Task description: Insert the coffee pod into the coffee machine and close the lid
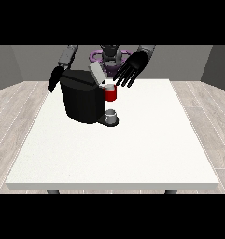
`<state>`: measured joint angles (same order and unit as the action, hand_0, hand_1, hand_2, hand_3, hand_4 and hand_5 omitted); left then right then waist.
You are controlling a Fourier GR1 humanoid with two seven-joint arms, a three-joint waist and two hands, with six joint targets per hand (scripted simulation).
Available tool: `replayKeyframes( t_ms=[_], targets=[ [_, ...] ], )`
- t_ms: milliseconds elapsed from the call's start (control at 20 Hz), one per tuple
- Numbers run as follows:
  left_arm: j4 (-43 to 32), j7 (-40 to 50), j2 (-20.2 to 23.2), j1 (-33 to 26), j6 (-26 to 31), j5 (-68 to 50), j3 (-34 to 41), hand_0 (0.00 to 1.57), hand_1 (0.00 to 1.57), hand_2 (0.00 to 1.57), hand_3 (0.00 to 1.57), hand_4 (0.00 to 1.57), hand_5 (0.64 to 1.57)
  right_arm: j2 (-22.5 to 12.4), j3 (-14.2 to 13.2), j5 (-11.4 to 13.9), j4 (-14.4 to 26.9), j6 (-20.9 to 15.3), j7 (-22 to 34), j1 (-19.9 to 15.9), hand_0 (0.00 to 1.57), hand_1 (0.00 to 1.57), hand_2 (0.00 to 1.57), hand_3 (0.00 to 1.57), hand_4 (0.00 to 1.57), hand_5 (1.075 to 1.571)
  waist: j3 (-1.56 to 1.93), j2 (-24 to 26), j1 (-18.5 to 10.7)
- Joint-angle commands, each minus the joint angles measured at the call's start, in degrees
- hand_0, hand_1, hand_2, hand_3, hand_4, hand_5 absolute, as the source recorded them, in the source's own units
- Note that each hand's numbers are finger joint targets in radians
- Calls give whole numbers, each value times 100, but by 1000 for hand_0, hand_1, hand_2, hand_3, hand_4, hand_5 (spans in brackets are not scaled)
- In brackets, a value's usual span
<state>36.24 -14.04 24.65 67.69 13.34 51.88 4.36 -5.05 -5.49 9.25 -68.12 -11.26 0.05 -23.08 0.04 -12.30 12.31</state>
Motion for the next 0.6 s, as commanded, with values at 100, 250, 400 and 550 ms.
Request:
replayKeyframes(
  t_ms=[100,250,400,550],
  targets=[
    [145,-87,-547,-871,-53,-405,193,0,0,282,0,0,1571,88,-36,-76,210,32,-259,742,0,0,0,0,0,1571,-4,816,-526],
    [151,-368,-1249,-1180,-28,-1588,1112,0,0,0,0,198,1571,139,-91,-59,284,-91,-312,984,0,0,0,0,0,1571,-20,1211,-889],
    [44,-419,-1851,-1829,-29,-2208,1547,0,0,0,0,467,1571,25,-142,-48,281,-66,-323,1326,0,0,0,0,0,1571,-22,1756,-1097],
    [-22,-569,-2179,-2290,284,-2786,1919,0,0,0,0,69,1571,61,-308,-298,278,24,-365,1370,0,0,0,0,0,1571,-10,2202,-1540]
  ],
)
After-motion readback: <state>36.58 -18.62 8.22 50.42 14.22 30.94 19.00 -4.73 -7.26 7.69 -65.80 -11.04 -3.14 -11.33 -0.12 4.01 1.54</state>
